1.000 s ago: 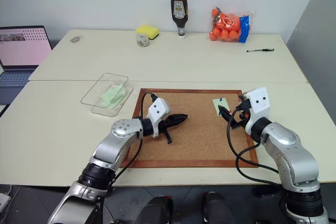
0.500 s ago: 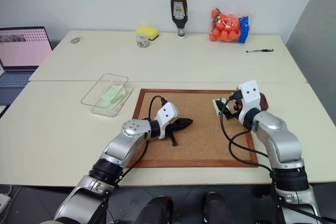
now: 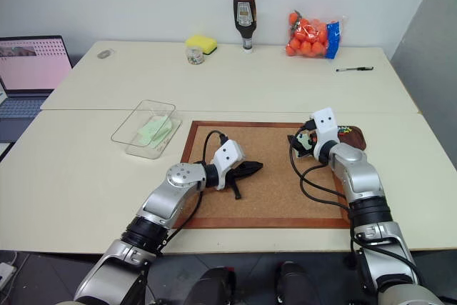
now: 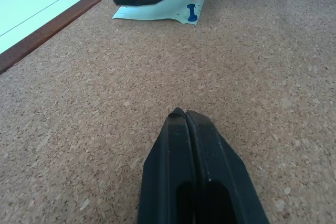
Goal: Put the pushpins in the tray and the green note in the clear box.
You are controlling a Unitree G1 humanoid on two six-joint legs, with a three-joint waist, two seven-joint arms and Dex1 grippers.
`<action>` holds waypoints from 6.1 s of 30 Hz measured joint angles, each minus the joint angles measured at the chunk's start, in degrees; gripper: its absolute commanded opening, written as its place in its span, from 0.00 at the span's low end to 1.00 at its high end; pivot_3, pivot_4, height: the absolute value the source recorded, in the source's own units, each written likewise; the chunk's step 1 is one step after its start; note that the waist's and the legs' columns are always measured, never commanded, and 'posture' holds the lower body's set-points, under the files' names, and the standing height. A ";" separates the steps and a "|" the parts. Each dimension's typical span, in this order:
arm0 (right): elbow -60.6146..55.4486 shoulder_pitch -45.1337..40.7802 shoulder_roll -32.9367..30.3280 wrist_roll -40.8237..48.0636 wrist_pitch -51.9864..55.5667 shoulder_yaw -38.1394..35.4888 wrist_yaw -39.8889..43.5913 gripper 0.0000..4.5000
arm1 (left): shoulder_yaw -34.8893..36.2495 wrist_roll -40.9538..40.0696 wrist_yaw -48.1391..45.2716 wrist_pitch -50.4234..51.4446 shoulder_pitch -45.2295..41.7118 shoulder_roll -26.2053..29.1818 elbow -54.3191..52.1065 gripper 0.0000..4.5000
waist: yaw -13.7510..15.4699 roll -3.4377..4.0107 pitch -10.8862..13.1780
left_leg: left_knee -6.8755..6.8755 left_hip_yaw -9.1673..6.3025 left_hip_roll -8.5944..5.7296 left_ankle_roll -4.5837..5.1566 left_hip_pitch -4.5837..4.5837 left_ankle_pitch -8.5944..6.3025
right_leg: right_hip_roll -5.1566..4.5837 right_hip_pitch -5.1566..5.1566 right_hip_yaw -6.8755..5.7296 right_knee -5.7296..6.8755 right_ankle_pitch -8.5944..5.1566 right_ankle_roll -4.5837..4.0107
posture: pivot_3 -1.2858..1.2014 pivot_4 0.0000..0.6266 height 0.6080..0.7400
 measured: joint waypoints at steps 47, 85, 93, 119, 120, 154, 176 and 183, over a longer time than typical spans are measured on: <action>-17.81 7.92 -0.97 1.17 1.85 -11.17 -5.96 0.01 | -0.34 0.35 -0.02 1.07 1.02 0.71 -2.14 0.00 | 0.02 0.04 -0.02 | -0.03 -0.09 0.01 0.03 0.00 -0.02 | 0.00 -0.02 0.04 -0.03 0.00 0.00 | 0.52 0.24 1.00; -24.35 18.07 -2.59 1.68 4.69 -8.50 -3.95 0.66 | -0.20 0.89 -1.22 -0.25 0.38 1.10 -0.77 0.00 | -0.04 0.16 -0.09 | -0.02 0.03 0.02 0.04 0.04 -0.03 | 0.02 0.00 0.03 -0.04 0.00 0.01 | 0.52 0.24 1.00; -24.55 18.47 0.65 1.11 5.10 -5.45 -4.58 0.66 | -0.21 0.91 -1.34 -0.35 0.36 1.10 -0.74 0.00 | -0.03 0.16 -0.09 | -0.03 0.01 0.01 0.04 0.01 -0.03 | 0.03 0.00 -0.01 -0.07 0.00 0.01 | 0.52 0.24 1.00; -23.46 19.89 3.47 -0.62 1.44 -5.27 -5.15 0.01 | -0.19 0.91 -1.96 -0.43 0.18 1.46 -0.62 0.00 | -0.09 0.16 -0.09 | -0.07 -0.01 0.04 0.04 0.02 -0.03 | 0.04 -0.01 -0.02 -0.08 0.00 0.01 | 0.52 0.24 1.00; -24.34 20.34 3.93 -0.36 0.87 -5.56 -5.13 0.01 | -0.16 0.91 -2.02 -0.43 0.18 1.54 -0.63 0.00 | -0.15 0.16 -0.09 | -0.07 -0.03 0.05 0.04 0.02 -0.03 | 0.05 -0.01 -0.01 -0.08 0.00 0.02 | 0.52 0.24 1.00; -6.39 9.79 -1.42 -3.50 -3.36 -12.50 -13.10 0.20 | -0.31 1.22 -1.97 -0.55 0.27 1.54 -0.87 0.00 | -0.17 0.16 -0.09 | -0.07 0.23 0.03 0.04 0.02 -0.03 | 0.06 0.00 0.05 -0.09 0.00 0.01 | 0.52 0.24 1.00; -15.69 13.83 -1.44 -0.93 -3.87 -12.80 -9.15 0.54 | -0.32 1.25 -2.00 -0.54 0.27 1.54 -0.87 0.00 | -0.15 0.16 -0.09 | -0.08 0.19 0.04 0.04 0.02 -0.03 | 0.06 0.00 0.03 -0.09 0.00 0.02 | 0.52 0.24 1.00; -25.92 20.93 -0.39 2.50 0.59 -4.10 -0.79 0.54 | -0.31 1.33 -1.84 -0.54 0.28 1.52 -0.83 0.00 | -0.16 0.17 -0.10 | -0.07 -0.01 0.05 0.05 0.04 -0.03 | 0.07 0.00 0.02 -0.09 0.00 0.02 | 0.52 0.24 1.00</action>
